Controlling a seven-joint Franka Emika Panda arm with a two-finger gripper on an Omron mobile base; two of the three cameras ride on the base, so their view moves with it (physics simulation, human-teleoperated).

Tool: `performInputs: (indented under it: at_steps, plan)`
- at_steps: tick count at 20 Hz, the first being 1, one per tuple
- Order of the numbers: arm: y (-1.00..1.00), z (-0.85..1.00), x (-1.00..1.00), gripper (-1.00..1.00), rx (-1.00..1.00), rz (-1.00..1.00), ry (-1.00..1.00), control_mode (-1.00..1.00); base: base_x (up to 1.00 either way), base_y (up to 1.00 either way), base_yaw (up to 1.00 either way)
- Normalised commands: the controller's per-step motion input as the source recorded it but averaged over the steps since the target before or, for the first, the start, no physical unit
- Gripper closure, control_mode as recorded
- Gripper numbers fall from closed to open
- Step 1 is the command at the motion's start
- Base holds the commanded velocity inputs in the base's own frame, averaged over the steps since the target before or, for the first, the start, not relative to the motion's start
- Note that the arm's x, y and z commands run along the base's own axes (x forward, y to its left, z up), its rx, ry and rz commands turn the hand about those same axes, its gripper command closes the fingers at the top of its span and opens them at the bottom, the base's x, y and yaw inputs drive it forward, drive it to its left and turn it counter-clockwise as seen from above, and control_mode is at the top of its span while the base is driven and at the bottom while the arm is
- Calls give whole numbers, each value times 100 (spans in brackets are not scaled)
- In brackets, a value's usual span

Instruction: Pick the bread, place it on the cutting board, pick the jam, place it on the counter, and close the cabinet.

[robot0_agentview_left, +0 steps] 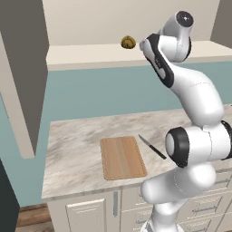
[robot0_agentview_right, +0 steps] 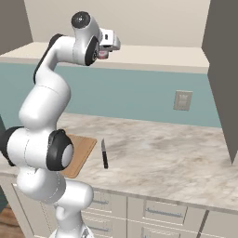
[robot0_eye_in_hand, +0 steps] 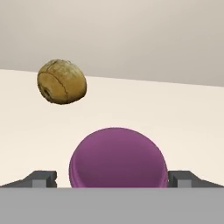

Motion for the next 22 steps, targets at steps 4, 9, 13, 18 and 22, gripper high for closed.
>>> performInputs:
  at_steps: [4, 9, 13, 18, 22]
  plan:
    - [0, 0, 5, -100, 0, 0, 0, -100, 0, 0, 0]
    - [0, 0, 0, 100, 0, 0, 0, -100, 0, 0, 0]
    - [0, 0, 0, 100, 0, 0, 0, -100, 0, 0, 0]
    - [0, 0, 0, 100, 0, 0, 0, -100, 0, 0, 0]
    - [0, 1, -4, 100, 0, 0, 0, -100, 0, 0, 0]
